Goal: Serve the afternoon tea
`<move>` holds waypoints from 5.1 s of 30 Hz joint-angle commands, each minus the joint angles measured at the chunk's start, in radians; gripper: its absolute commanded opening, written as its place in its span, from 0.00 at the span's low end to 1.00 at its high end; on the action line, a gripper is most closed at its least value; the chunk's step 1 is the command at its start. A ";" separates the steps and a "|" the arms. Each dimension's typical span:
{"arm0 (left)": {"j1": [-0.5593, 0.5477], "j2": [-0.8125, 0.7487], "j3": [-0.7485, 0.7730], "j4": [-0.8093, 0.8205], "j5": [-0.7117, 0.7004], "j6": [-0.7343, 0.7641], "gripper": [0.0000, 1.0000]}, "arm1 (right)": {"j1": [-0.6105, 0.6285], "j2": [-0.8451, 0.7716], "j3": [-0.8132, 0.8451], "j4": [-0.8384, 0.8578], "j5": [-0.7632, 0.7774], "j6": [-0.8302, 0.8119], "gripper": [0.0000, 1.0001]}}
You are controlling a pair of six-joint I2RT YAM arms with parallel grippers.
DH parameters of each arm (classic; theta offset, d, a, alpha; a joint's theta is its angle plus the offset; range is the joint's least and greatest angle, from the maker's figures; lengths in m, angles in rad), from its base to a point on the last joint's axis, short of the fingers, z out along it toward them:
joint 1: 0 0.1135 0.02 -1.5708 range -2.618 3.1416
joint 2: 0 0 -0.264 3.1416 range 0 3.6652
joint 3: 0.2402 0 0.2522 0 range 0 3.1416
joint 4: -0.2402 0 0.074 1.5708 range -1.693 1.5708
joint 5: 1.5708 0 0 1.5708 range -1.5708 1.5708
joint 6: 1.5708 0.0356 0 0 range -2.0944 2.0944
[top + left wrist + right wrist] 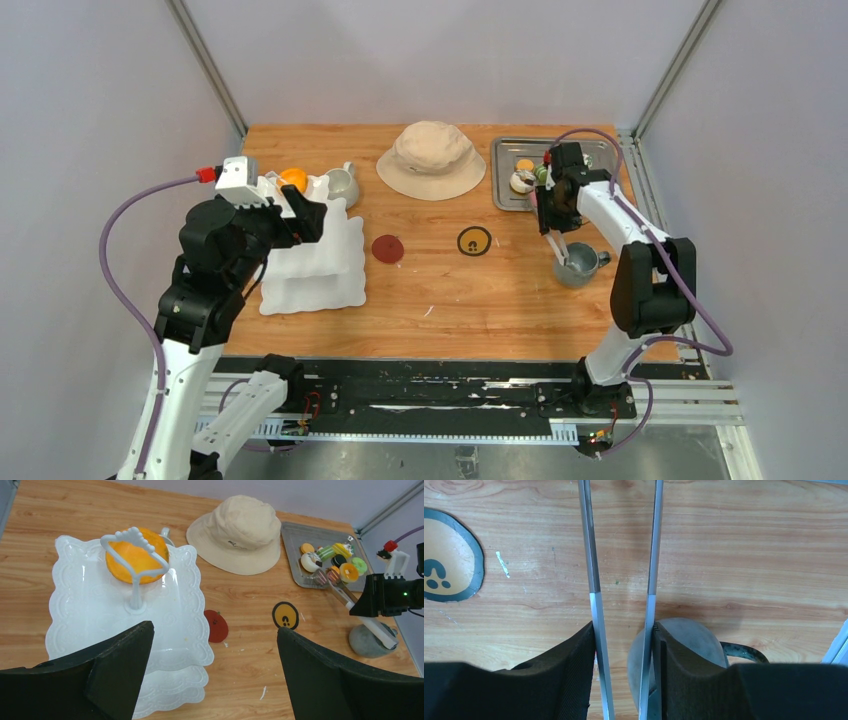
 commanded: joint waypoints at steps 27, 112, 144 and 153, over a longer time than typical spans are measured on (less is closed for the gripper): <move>-0.006 -0.023 -0.010 0.028 -0.001 0.001 0.98 | -0.074 -0.246 -0.026 0.083 -0.005 0.078 0.12; -0.006 -0.053 0.124 -0.098 -0.241 0.007 0.98 | 0.784 0.207 0.508 0.326 -0.375 0.037 0.25; -0.006 -0.047 0.123 -0.096 -0.217 0.003 0.98 | 0.786 0.055 0.364 0.365 -0.186 0.019 0.21; -0.005 -0.047 0.116 -0.091 -0.215 0.006 0.98 | 0.744 -0.192 0.069 0.482 0.051 0.051 0.10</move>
